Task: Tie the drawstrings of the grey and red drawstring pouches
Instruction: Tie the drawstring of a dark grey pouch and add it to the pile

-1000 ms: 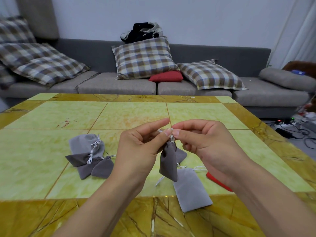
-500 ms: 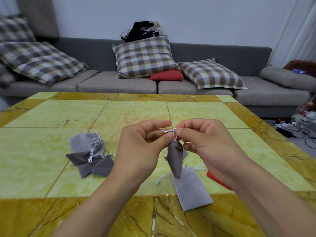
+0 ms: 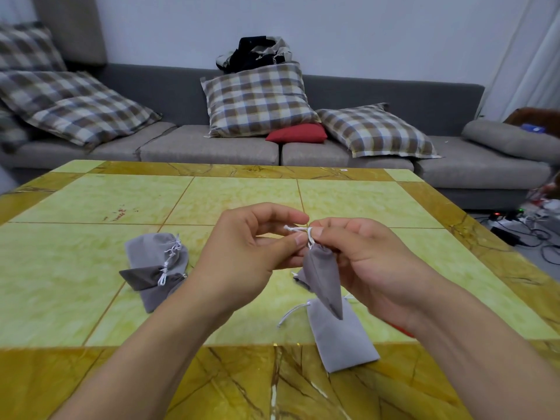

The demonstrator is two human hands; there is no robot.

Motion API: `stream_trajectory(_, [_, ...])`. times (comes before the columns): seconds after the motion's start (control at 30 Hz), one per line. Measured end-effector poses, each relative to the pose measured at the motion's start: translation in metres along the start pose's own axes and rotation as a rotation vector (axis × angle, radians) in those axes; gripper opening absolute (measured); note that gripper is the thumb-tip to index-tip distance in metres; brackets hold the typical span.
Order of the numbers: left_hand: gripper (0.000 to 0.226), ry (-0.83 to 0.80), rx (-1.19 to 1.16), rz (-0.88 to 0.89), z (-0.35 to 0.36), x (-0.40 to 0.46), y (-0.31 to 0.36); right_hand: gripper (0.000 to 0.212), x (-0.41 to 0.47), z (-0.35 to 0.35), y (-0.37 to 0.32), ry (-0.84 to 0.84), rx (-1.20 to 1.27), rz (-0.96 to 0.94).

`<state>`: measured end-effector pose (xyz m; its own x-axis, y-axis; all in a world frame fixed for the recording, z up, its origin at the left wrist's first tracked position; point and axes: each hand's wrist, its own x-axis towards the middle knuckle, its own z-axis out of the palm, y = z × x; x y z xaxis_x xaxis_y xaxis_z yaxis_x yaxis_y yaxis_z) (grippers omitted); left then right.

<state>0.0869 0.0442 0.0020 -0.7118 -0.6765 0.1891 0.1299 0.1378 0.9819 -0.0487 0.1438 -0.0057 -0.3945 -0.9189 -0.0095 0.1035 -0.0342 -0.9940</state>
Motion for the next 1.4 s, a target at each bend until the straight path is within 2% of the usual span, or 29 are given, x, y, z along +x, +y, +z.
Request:
stream_trajectory(0.2, [0.018,0.043,-0.111,-0.053,0.009,-0.003,-0.005,0.02,0.0,0.007,0.0,0.108,-0.157,-0.145])
stream_trajectory(0.33, [0.019,0.079,-0.31,-0.123,0.017,-0.005,-0.006,0.019,0.0,0.014,-0.001,0.17,-0.223,-0.285])
stream_trajectory(0.43, [0.033,0.117,-0.365,-0.107,0.02,-0.006,-0.008,0.015,0.0,0.015,0.001,0.169,-0.164,-0.28])
stream_trajectory(0.53, [0.025,0.137,-0.418,-0.112,0.018,-0.004,-0.008,0.014,-0.001,0.009,-0.002,0.084,-0.063,-0.201])
stream_trajectory(0.67, [0.022,0.096,-0.401,-0.112,0.015,-0.004,-0.007,0.015,-0.003,-0.001,-0.01,-0.038,0.099,-0.057])
stream_trajectory(0.8, [0.032,0.06,-0.389,-0.11,0.014,-0.004,-0.006,0.013,-0.004,-0.001,-0.012,-0.046,0.14,-0.027])
stream_trajectory(0.93, [0.026,0.044,-0.377,-0.116,0.014,-0.004,-0.005,0.012,-0.006,0.0,-0.012,-0.017,0.122,-0.029])
stream_trajectory(1.1, [0.026,0.078,-0.348,-0.081,0.015,-0.004,-0.004,0.004,-0.005,0.004,-0.01,0.073,0.034,-0.124])
stream_trajectory(1.23, [0.021,0.097,-0.313,-0.051,0.016,-0.006,-0.005,0.009,-0.004,0.006,-0.01,0.123,-0.049,-0.216])
stream_trajectory(1.4, [0.025,0.088,-0.336,-0.065,0.018,-0.007,-0.002,0.01,-0.003,0.008,-0.008,0.148,-0.105,-0.276])
